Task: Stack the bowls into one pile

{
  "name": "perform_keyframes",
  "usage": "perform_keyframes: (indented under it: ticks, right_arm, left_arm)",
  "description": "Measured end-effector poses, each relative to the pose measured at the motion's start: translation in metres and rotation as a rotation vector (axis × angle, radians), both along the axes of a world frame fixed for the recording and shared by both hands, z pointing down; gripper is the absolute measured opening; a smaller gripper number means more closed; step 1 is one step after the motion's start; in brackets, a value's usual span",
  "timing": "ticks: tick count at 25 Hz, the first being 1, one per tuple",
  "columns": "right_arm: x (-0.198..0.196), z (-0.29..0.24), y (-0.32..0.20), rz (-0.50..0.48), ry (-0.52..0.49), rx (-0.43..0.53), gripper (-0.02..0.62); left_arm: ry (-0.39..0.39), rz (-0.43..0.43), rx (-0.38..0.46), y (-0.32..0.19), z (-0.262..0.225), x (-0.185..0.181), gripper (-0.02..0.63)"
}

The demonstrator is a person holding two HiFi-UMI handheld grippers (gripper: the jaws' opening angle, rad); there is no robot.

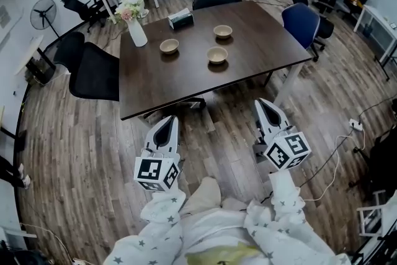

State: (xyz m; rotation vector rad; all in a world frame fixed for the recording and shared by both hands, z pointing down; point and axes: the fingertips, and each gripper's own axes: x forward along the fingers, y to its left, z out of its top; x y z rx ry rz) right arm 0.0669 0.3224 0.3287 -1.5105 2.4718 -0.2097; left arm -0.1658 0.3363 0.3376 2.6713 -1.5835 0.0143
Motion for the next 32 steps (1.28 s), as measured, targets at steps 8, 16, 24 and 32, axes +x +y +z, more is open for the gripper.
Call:
perform_keyframes:
  ticks: [8,16,24,32]
  right_arm:
    - [0.002,0.012,-0.039,-0.004,-0.018,-0.028,0.021]
    - [-0.002,0.025,-0.109,-0.004,-0.028,-0.063,0.021]
    - [0.0,0.031,-0.178,0.06,-0.041,-0.107,0.021]
    - [-0.001,0.038,-0.223,0.103,-0.045,-0.124,0.021]
  left_arm:
    - [-0.007,0.003,-0.026,-0.035,0.011,0.006,0.025]
    - [-0.006,0.027,-0.051,-0.107,0.02,0.012,0.026]
    - [0.02,0.054,-0.081,-0.182,0.026,0.011,0.026]
    - [0.038,0.102,-0.079,-0.235,0.03,0.016,0.026]
